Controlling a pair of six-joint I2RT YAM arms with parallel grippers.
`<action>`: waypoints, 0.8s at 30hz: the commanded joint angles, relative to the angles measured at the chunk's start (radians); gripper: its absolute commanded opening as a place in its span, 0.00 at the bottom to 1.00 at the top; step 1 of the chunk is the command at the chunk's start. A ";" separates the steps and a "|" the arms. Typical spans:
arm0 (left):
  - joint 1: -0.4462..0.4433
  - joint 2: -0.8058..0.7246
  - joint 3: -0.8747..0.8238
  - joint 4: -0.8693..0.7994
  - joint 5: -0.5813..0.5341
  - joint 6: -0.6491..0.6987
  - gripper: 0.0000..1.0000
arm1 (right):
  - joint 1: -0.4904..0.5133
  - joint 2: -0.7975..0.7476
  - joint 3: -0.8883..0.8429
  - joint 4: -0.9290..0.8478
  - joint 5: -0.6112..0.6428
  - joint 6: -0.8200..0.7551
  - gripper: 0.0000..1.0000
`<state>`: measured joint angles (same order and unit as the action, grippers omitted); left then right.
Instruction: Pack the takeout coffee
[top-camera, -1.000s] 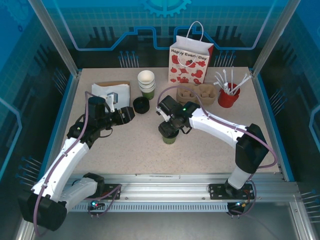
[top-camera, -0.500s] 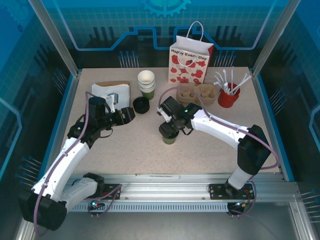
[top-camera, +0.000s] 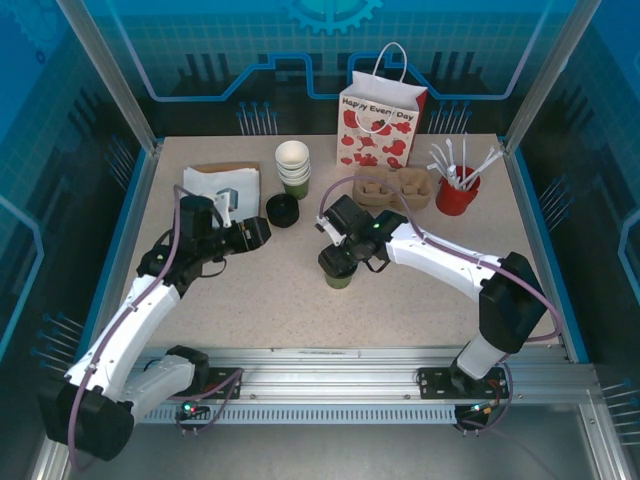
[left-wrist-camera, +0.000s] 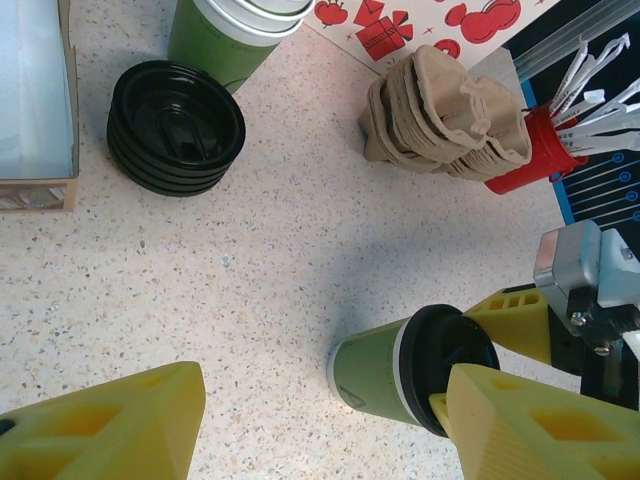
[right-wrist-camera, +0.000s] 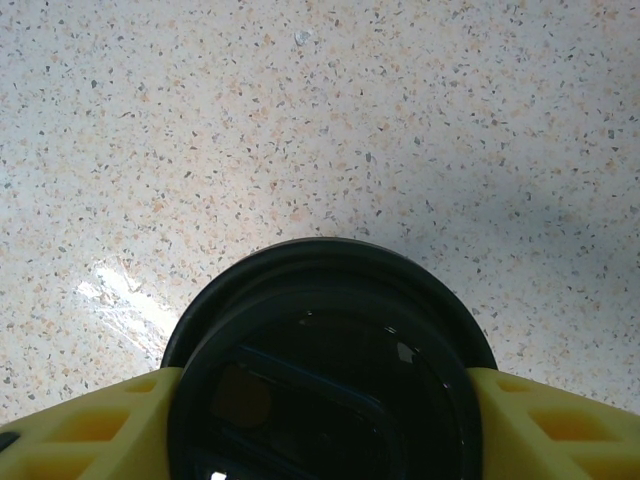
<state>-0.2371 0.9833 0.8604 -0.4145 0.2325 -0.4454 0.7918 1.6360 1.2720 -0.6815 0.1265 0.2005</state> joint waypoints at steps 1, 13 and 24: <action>-0.014 0.005 -0.026 0.008 0.011 -0.003 0.67 | 0.015 0.094 -0.102 -0.160 0.003 -0.004 0.61; -0.069 0.050 -0.035 0.031 -0.047 -0.001 0.67 | 0.047 0.102 -0.104 -0.169 0.041 0.011 0.60; -0.084 0.036 -0.030 0.008 -0.064 0.005 0.67 | 0.015 0.076 0.023 -0.195 0.008 -0.022 0.62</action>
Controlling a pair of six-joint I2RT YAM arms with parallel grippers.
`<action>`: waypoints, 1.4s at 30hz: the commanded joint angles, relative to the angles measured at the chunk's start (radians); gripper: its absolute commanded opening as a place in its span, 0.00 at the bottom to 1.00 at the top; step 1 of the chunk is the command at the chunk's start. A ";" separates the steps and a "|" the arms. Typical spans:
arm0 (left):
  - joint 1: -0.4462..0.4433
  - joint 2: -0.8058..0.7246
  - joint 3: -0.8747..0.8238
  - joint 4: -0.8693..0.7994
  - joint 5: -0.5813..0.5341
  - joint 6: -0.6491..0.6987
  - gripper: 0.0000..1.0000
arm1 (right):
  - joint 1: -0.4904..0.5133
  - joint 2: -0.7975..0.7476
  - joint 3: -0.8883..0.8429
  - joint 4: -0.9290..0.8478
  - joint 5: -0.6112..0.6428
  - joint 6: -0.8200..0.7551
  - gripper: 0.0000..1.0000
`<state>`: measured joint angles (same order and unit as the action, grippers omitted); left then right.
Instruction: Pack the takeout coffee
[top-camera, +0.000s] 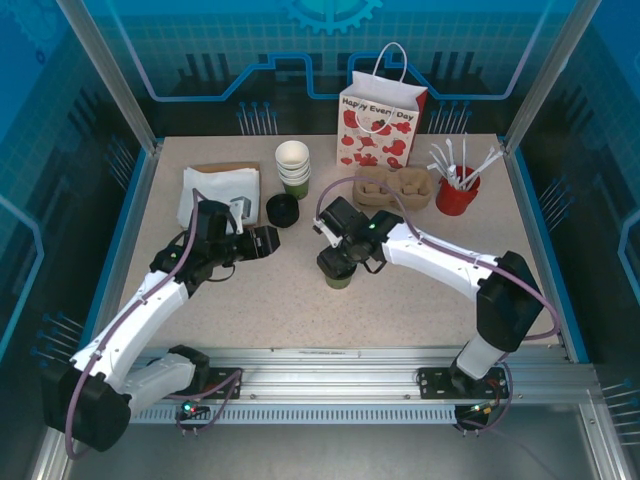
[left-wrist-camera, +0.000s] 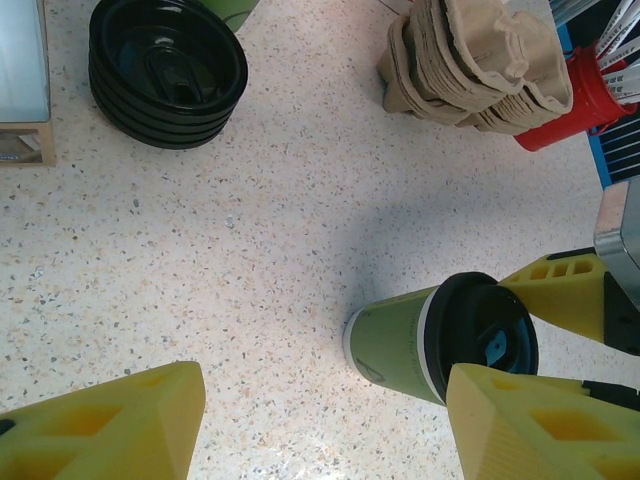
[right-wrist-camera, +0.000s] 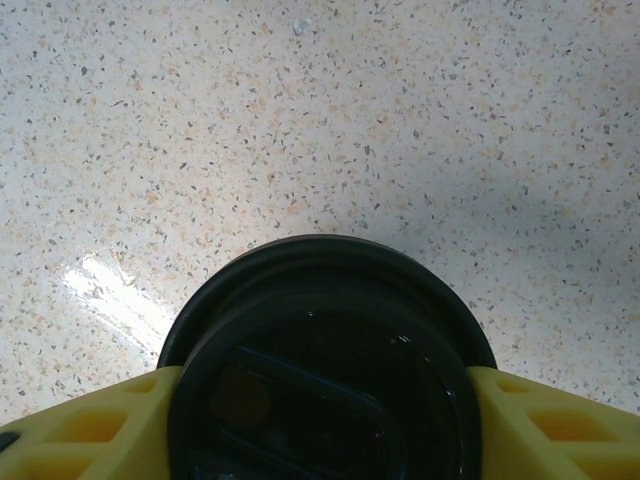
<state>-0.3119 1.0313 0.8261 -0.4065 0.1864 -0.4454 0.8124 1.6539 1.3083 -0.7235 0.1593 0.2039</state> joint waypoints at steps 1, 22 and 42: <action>-0.010 -0.013 0.005 -0.004 -0.019 0.007 0.67 | -0.005 0.065 -0.009 -0.158 -0.025 -0.028 0.62; -0.044 0.000 -0.028 0.010 -0.036 -0.003 0.67 | -0.023 0.106 -0.018 -0.225 -0.017 -0.054 0.60; -0.076 -0.007 -0.040 0.015 -0.056 -0.017 0.67 | -0.030 0.078 -0.021 -0.215 -0.018 -0.071 0.62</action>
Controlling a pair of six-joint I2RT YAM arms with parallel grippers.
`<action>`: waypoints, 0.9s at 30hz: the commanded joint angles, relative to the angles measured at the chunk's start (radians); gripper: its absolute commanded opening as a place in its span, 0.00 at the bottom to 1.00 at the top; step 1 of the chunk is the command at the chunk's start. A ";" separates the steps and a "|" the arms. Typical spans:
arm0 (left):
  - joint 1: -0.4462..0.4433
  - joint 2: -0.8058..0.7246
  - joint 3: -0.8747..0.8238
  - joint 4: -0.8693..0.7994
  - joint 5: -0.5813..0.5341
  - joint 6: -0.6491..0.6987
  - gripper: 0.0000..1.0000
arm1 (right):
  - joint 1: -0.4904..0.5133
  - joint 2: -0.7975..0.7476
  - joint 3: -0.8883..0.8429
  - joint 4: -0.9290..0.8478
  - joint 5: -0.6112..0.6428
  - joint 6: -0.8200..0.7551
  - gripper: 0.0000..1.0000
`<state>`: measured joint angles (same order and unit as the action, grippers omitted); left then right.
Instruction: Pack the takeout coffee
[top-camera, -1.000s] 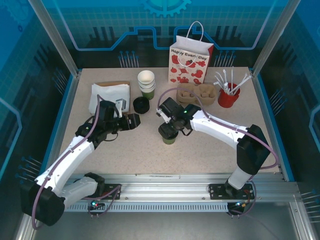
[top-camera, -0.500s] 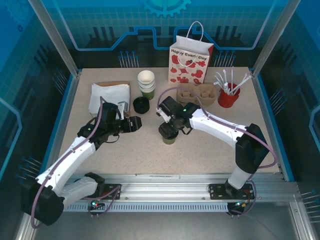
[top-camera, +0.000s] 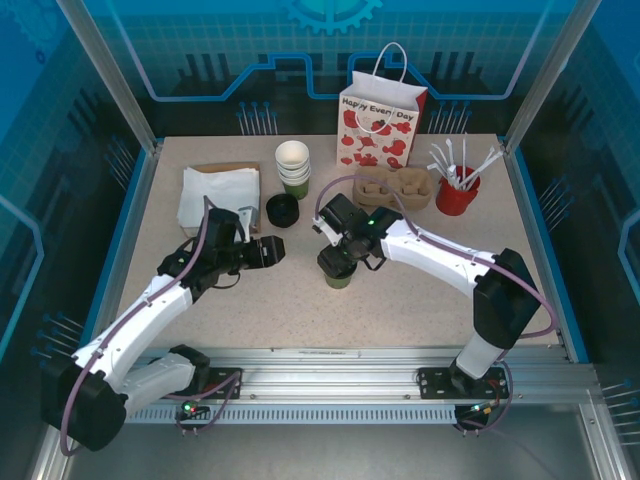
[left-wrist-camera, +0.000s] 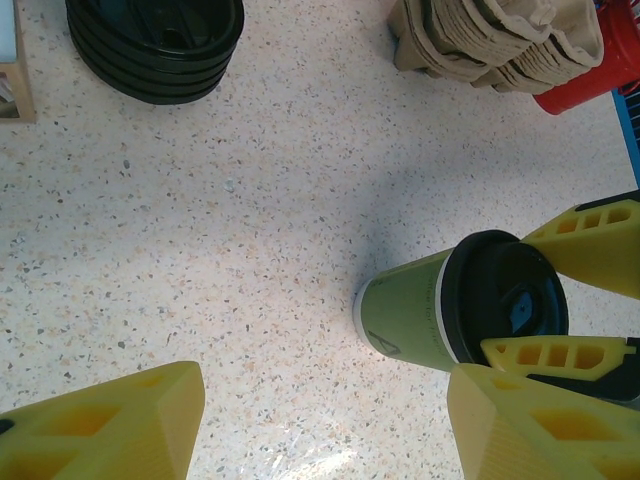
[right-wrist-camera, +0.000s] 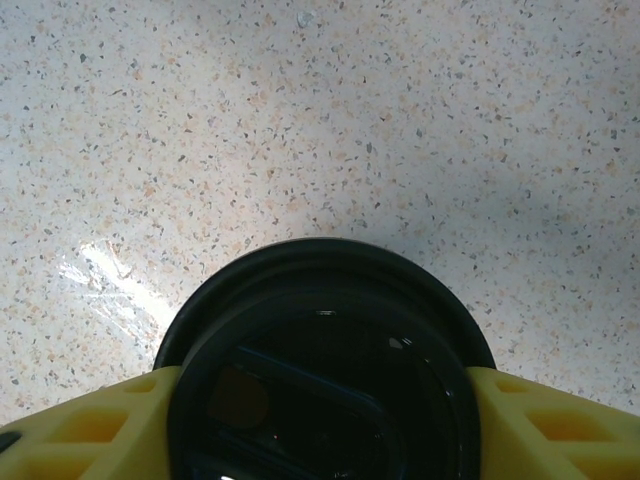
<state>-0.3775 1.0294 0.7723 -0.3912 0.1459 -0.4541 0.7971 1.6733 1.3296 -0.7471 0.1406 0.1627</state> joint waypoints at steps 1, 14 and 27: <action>-0.012 -0.005 0.018 -0.001 -0.018 -0.009 0.67 | -0.020 0.052 -0.032 -0.187 -0.014 -0.027 0.63; -0.031 0.001 0.034 -0.015 -0.034 0.001 0.67 | -0.032 0.033 0.053 -0.169 -0.067 -0.017 0.75; -0.041 0.018 0.047 -0.012 -0.036 0.007 0.67 | -0.033 -0.003 0.067 -0.177 -0.043 -0.016 0.81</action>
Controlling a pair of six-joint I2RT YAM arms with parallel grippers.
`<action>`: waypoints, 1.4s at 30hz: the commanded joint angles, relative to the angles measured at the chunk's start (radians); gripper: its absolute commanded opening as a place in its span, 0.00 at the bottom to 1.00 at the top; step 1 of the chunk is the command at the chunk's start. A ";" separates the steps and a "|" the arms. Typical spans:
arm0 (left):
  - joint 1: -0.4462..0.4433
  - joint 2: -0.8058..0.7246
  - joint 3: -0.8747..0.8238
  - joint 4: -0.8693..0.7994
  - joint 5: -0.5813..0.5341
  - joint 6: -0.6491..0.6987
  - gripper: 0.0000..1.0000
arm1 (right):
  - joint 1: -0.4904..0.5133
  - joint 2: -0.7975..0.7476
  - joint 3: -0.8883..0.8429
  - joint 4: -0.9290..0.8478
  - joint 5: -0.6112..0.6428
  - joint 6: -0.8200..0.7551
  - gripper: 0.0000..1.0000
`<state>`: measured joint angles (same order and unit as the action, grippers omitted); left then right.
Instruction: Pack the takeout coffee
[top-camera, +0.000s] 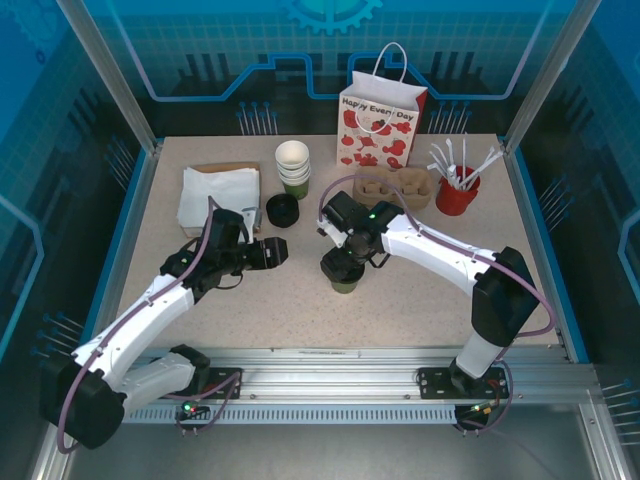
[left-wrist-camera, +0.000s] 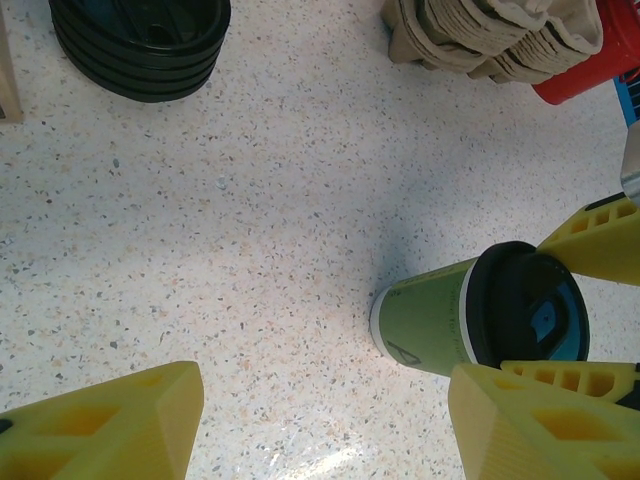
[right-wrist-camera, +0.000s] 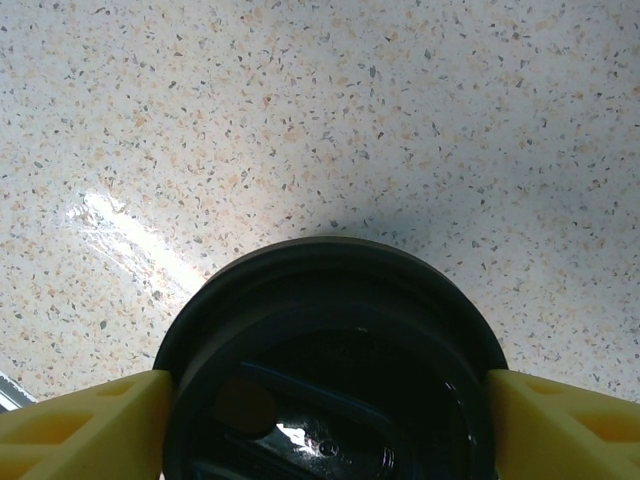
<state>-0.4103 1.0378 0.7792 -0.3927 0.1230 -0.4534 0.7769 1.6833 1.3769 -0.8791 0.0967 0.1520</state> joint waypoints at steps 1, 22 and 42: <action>-0.009 0.011 0.042 -0.011 -0.014 0.007 0.67 | -0.013 -0.017 0.020 -0.046 0.002 -0.005 0.81; -0.017 0.021 0.035 0.002 -0.018 0.016 0.68 | -0.021 -0.112 0.038 -0.050 -0.025 -0.001 0.92; -0.017 0.023 0.031 0.003 -0.032 0.017 0.70 | 0.017 -0.004 0.017 -0.049 0.021 -0.040 1.00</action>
<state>-0.4221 1.0622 0.7837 -0.3912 0.1081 -0.4519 0.7815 1.6672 1.3869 -0.9085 0.1154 0.1261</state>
